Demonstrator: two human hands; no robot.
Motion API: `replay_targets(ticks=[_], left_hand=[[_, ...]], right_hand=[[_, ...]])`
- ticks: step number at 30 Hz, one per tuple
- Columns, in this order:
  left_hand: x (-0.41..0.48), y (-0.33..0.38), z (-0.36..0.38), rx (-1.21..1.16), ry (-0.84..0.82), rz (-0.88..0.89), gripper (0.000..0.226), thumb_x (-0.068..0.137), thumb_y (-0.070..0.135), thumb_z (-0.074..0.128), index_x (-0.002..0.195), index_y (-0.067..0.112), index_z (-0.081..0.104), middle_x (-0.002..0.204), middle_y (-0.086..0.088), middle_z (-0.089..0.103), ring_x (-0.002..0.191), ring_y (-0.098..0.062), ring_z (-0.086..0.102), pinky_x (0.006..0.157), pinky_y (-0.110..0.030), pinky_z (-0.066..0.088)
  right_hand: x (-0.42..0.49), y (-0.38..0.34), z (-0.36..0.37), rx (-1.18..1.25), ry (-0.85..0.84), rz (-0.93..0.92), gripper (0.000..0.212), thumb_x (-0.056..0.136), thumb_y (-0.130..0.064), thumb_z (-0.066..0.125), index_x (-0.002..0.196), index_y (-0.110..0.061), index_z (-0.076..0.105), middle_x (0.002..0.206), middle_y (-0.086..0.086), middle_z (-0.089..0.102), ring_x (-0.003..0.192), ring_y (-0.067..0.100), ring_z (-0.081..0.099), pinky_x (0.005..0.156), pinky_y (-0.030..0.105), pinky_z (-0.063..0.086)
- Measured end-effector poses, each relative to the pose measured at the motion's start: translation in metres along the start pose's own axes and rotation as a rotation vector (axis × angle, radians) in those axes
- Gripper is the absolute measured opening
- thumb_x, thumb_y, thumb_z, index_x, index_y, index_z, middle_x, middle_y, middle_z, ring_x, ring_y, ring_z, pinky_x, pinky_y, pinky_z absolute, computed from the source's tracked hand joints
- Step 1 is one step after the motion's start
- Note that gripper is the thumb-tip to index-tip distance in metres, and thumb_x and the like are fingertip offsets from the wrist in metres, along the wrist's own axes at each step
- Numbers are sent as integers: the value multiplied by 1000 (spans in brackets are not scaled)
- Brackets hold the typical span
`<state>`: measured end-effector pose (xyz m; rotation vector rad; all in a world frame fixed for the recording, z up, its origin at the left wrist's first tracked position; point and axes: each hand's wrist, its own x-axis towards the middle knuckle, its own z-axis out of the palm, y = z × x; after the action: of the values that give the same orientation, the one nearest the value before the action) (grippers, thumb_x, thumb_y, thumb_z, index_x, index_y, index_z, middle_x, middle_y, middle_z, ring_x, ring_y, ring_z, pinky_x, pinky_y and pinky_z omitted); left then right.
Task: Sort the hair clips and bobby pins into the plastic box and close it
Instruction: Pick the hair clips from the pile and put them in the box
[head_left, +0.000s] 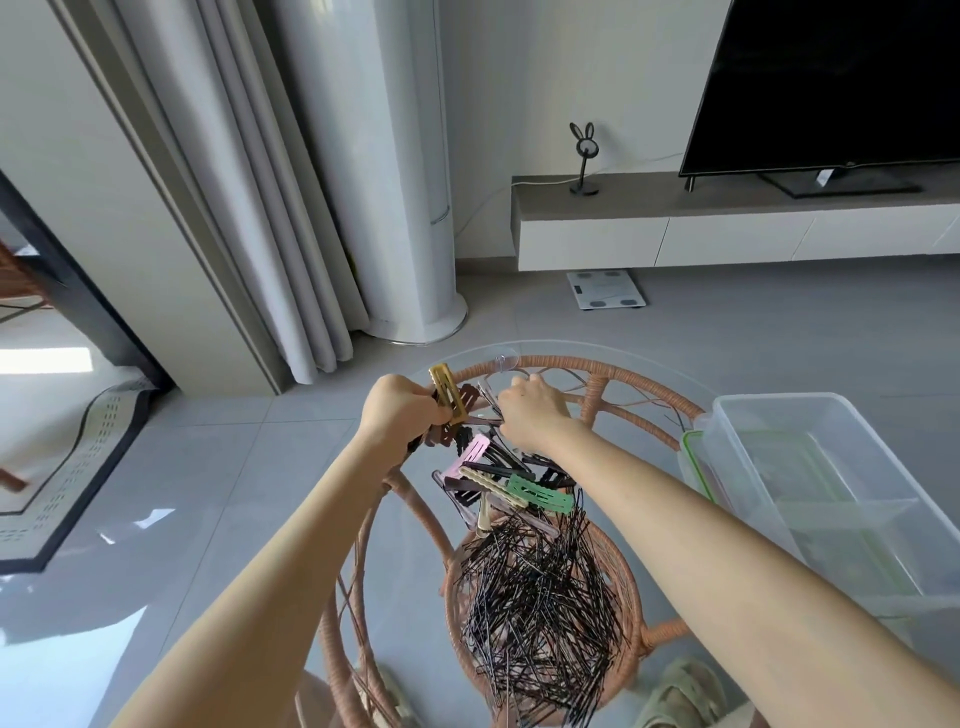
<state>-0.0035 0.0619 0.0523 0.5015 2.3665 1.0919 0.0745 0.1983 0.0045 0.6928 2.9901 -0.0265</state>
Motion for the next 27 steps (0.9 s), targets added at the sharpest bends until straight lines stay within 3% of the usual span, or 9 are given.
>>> replay_targets(ticks=[5,9,11,14,16,18,23,26,27], left_hand=[[-5,4,-2,-53,-14,12,12,73,4,65,76,-5,73,80,-25,72,61,-23,52,55,-25,38],[-12,16,0,-83,-17,28,13,72,2,65,77,-6,73,68,-20,67,57,-22,46,50,-24,34],[-15,25,4,-111,-29,39,13,72,1,65,78,-7,72,63,-16,63,56,-22,44,49,-24,33],[-23,42,18,-142,-88,67,13,73,1,66,79,-8,72,60,-14,61,52,-21,45,50,-23,37],[-30,61,38,-148,-153,96,12,74,3,67,79,-7,72,51,-10,59,40,-15,42,40,-16,33],[-38,80,57,-139,-218,125,12,76,6,67,79,-4,72,49,-7,58,41,-16,42,38,-17,31],[-53,115,108,-150,-346,178,14,75,5,67,80,-7,72,56,-11,62,53,-20,50,48,-20,39],[-61,132,138,-113,-364,184,18,73,5,67,84,-9,71,70,-18,68,60,-23,54,60,-31,49],[-64,138,149,-89,-365,183,19,73,5,67,84,-10,71,70,-18,67,59,-23,53,58,-30,47]], right_hand=[[-15,5,-7,210,187,27,20,91,-22,52,96,-3,56,99,12,63,97,28,54,76,34,43],[-29,20,-34,446,280,107,20,89,-24,56,88,-4,54,81,10,60,74,24,56,55,25,36],[-44,37,-52,533,325,136,21,88,-24,57,84,-4,53,75,8,56,69,24,53,49,26,31],[-77,77,-75,585,420,190,26,85,-26,60,80,-2,53,72,12,58,66,28,51,54,33,35],[-102,114,-81,616,468,245,28,83,-27,62,77,-1,53,72,16,61,67,33,54,59,38,42],[-122,148,-80,633,481,294,28,82,-26,63,76,-1,52,74,17,63,68,34,55,63,40,45],[-162,216,-62,503,222,303,21,81,-23,65,75,-8,51,62,2,50,58,22,42,55,32,30],[-171,235,-42,435,49,336,25,79,-24,67,67,-15,47,62,0,48,62,23,44,55,32,30],[-171,238,-35,413,7,330,25,78,-25,68,67,-15,49,64,2,51,64,24,47,55,32,32]])
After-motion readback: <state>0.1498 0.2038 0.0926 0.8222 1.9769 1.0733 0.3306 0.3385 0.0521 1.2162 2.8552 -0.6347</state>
